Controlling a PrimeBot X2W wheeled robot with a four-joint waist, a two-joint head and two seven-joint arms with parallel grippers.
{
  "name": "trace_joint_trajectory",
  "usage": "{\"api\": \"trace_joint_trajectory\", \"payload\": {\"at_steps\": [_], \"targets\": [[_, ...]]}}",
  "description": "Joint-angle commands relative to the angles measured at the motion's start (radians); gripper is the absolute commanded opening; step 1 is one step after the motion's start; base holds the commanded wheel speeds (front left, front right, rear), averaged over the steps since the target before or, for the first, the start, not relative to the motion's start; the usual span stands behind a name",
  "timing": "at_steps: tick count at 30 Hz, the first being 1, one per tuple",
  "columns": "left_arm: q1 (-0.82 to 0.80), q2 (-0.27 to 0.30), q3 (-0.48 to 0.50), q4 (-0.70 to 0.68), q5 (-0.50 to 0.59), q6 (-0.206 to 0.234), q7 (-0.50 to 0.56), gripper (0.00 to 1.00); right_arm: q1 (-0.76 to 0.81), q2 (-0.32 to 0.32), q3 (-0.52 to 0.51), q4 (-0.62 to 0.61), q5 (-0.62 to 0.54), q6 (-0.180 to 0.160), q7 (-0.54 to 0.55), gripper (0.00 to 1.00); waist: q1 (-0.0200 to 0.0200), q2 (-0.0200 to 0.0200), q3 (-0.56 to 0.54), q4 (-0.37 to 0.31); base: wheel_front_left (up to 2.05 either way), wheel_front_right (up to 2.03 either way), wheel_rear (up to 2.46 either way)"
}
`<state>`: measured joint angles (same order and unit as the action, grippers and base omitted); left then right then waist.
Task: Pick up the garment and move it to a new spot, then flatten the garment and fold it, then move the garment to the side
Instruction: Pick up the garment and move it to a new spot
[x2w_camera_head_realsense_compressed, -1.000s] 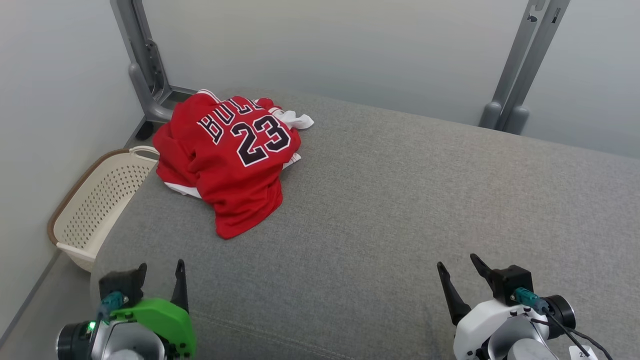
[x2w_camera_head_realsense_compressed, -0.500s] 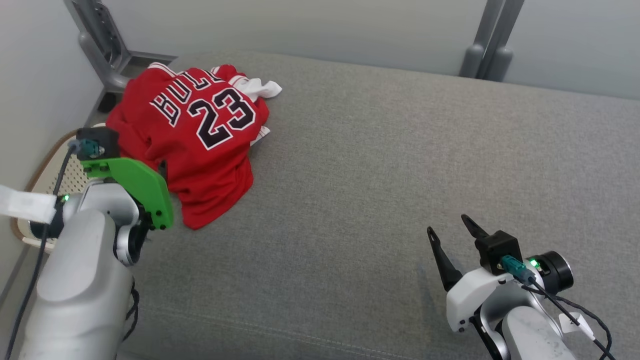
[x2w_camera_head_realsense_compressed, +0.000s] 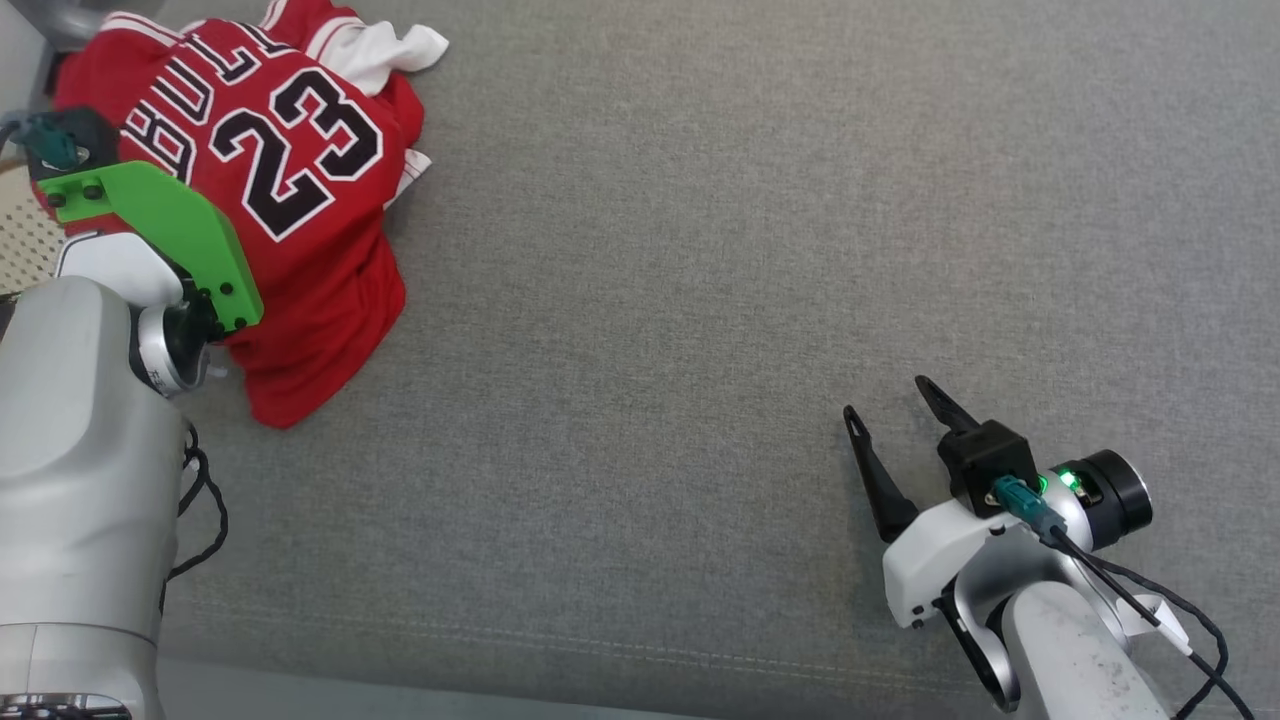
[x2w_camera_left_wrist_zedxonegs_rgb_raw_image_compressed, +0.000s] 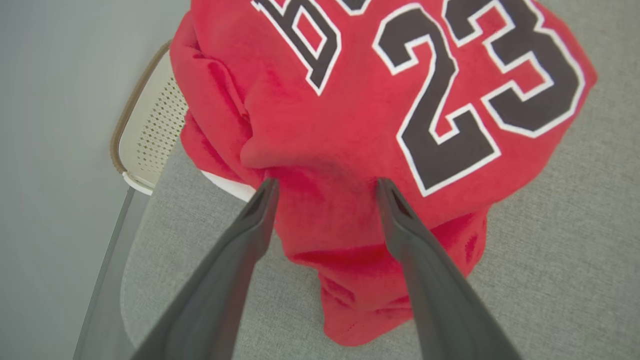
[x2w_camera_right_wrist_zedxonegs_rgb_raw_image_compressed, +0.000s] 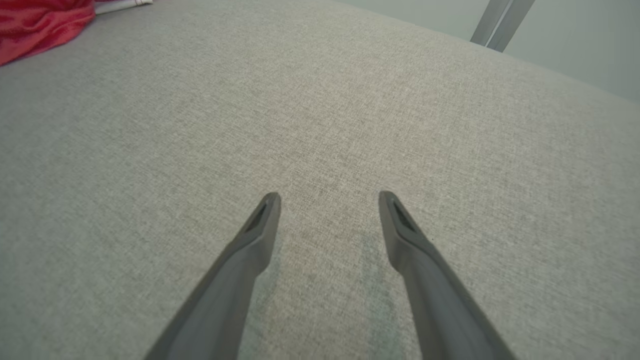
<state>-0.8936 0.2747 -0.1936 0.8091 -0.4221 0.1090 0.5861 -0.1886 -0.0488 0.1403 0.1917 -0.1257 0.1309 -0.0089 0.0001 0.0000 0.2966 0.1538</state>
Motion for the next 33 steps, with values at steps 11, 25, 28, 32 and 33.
{"api": "trace_joint_trajectory", "payload": {"at_steps": [11,25,28,32,33], "targets": [[-0.037,-0.023,0.022,0.024,-0.021,0.047,-0.070,0.00,-0.021,-0.003,0.000,-0.017,0.009,0.000,0.003,1.00,-0.0001,0.0000,0.089,-0.035,0.00,0.00,0.00],[-0.071,-0.023,0.001,-0.020,-0.006,-0.003,-0.256,0.00,0.002,-0.003,0.022,0.065,0.086,0.000,-0.041,1.00,-0.0001,0.0000,-0.065,-0.073,0.00,0.00,0.00],[-0.087,-0.022,-0.016,-0.043,0.005,-0.019,-0.270,0.00,0.008,-0.003,0.023,0.081,0.099,0.000,-0.049,1.00,-0.0001,0.0000,-0.094,-0.095,0.00,0.00,0.00],[-0.117,-0.052,-0.042,-0.092,0.009,-0.048,-0.300,0.00,0.027,-0.003,0.026,0.115,0.121,0.000,-0.066,1.00,-0.0001,0.0000,-0.155,-0.145,0.00,0.00,0.00],[-0.122,-0.058,-0.052,-0.105,0.013,-0.055,-0.306,0.00,0.030,-0.003,0.026,0.122,0.126,0.000,-0.070,1.00,-0.0001,0.0000,-0.168,-0.161,0.00,0.00,0.00]]}}
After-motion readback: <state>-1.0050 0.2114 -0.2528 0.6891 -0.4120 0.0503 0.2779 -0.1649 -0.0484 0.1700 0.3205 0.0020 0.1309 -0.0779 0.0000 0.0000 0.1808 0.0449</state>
